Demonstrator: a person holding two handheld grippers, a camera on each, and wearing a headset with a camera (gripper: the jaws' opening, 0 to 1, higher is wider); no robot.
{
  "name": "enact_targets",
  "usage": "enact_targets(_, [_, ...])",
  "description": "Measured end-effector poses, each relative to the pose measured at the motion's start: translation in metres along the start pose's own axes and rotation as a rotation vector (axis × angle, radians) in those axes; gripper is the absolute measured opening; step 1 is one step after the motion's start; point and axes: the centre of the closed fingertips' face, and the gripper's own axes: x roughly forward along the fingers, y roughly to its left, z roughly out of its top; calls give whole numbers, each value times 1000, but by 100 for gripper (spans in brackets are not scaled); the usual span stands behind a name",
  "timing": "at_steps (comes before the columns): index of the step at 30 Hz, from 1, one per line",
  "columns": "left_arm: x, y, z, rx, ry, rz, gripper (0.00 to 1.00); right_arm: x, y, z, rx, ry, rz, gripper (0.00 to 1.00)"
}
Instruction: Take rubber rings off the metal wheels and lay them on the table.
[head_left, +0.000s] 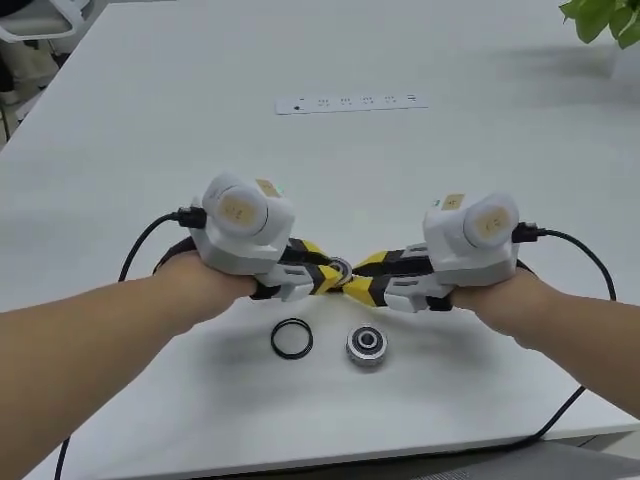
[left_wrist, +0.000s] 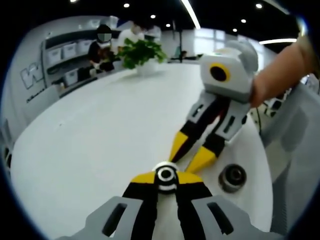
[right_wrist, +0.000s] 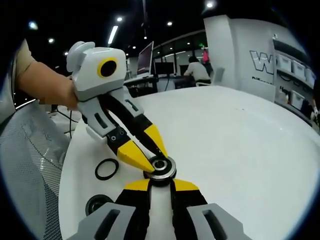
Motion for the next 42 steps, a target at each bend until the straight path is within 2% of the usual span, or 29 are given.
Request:
enact_targets(3, [0,0,0,-3,1,2,13,-1,-2,-2,10,7,-9,7])
enact_targets(11, [0,1,0,-8,0,10,13,-1,-6,-3,45,9,-23,2])
enact_targets(20, [0,1,0,-1,3,14,13,-2,-9,-3,168,-8,-22,0])
enact_targets(23, [1,2,-1,-1,4,15,13,-2,-9,-3,188,-12,-21,0])
enact_targets(33, [2,6,-3,6,7,25,13,-5,-10,3,342,-70,-28,0])
enact_targets(36, [3,7,-3,5,8,29,13,-8,-13,9,394,-113,-24,0])
enact_targets(37, [3,7,-3,6,9,31,13,-8,-11,8,388,-100,-24,0])
enact_targets(42, [3,6,-3,3,13,37,13,-8,-8,10,389,-104,-23,0])
